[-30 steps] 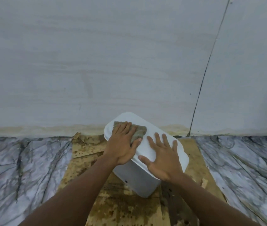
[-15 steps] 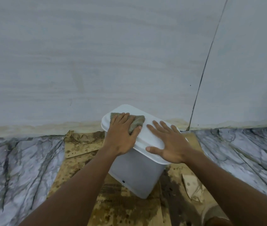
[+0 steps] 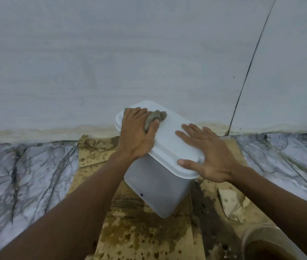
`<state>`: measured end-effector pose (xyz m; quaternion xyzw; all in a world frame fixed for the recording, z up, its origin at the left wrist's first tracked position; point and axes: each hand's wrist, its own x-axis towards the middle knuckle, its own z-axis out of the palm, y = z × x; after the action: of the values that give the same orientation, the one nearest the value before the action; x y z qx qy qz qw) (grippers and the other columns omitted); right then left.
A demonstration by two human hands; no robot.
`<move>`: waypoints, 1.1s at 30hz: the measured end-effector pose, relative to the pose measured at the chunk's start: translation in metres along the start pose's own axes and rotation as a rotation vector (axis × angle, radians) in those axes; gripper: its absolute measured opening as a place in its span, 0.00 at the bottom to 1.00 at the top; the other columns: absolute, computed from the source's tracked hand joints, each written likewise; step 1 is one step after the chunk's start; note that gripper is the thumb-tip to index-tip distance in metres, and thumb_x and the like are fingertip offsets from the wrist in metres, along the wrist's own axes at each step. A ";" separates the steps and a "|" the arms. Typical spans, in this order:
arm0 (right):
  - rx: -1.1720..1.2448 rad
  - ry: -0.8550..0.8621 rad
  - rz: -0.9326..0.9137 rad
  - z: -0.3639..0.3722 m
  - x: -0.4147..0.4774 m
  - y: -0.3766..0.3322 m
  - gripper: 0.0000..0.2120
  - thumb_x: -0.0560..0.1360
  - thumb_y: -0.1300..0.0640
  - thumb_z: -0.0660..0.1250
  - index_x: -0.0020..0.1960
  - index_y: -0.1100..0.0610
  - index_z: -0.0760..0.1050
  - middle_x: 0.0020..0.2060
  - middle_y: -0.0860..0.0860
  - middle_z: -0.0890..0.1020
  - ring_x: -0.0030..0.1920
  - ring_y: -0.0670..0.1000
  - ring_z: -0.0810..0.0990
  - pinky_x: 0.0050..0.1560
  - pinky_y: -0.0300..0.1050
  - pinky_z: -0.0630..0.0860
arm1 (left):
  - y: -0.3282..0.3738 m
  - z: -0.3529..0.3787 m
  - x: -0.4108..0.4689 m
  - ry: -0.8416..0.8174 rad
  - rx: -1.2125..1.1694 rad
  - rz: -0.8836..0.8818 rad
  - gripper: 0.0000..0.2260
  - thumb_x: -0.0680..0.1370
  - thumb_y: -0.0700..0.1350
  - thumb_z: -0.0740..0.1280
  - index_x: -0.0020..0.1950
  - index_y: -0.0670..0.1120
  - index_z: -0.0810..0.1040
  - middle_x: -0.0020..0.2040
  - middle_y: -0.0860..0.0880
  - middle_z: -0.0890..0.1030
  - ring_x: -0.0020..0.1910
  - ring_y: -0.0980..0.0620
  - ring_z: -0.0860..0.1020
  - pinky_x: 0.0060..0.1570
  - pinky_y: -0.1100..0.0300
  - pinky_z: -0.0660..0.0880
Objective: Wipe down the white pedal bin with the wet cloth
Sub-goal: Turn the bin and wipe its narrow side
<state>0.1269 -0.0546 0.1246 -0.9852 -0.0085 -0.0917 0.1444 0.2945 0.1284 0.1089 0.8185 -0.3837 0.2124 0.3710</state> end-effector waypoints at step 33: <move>-0.058 0.019 0.147 0.015 -0.055 -0.100 0.50 0.68 0.21 0.33 0.83 0.45 0.46 0.81 0.42 0.41 0.80 0.43 0.35 0.80 0.51 0.32 | 0.061 -0.063 -0.037 -0.317 -0.135 -0.011 0.18 0.84 0.47 0.62 0.73 0.46 0.71 0.73 0.47 0.71 0.73 0.56 0.58 0.69 0.76 0.42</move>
<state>0.0714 0.0463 0.1284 -0.9860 0.0681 -0.0905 0.1221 0.2195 0.1681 0.1524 0.8172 -0.4463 0.0522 0.3610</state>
